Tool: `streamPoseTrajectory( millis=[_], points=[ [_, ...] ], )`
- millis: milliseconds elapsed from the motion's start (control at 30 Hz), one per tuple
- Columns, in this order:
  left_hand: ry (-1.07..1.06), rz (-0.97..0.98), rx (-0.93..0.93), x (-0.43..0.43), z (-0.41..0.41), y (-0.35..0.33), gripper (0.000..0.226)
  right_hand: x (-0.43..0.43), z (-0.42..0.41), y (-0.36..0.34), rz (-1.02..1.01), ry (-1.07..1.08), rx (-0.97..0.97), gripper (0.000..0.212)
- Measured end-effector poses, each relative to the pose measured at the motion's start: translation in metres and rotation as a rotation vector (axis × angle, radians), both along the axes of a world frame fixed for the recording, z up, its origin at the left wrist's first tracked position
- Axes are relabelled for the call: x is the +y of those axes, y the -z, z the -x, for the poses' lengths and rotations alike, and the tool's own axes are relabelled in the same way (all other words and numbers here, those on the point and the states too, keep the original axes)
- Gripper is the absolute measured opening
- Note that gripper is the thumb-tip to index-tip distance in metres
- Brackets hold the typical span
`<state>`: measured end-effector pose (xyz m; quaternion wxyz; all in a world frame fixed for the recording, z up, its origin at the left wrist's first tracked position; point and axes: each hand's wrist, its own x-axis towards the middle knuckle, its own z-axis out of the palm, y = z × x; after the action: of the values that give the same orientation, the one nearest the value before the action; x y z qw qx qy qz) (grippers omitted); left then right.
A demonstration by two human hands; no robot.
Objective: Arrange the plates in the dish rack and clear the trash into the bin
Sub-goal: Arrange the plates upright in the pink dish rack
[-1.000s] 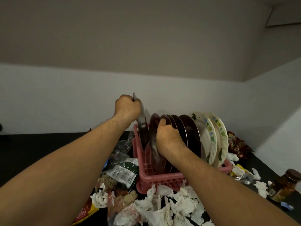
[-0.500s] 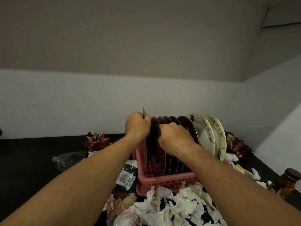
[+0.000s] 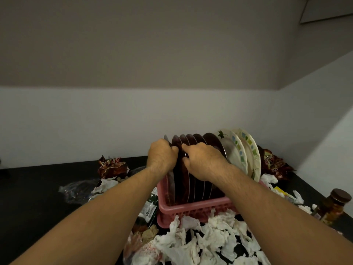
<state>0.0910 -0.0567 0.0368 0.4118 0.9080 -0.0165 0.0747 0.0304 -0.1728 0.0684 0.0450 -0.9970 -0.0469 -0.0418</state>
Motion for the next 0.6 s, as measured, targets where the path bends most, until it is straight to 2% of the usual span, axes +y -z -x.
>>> streamPoseTrajectory(
  millis=[133,267,433,600],
  points=[
    [0.011,-0.046,-0.001,-0.002,-0.001,-0.002,0.027,-0.006,-0.002,0.003,-0.006,-0.02,-0.031,0.045],
    [0.068,-0.034,-0.1,-0.003,0.002,0.008,0.037,-0.011,-0.005,0.009,-0.036,-0.047,-0.06,0.043],
    [0.125,0.169,-0.125,0.0,0.007,0.024,0.053,-0.016,-0.006,0.017,-0.093,-0.064,-0.08,0.045],
    [0.114,0.262,-0.151,0.005,0.017,0.041,0.042,-0.02,-0.005,0.02,-0.181,-0.081,-0.094,0.04]
  ],
)
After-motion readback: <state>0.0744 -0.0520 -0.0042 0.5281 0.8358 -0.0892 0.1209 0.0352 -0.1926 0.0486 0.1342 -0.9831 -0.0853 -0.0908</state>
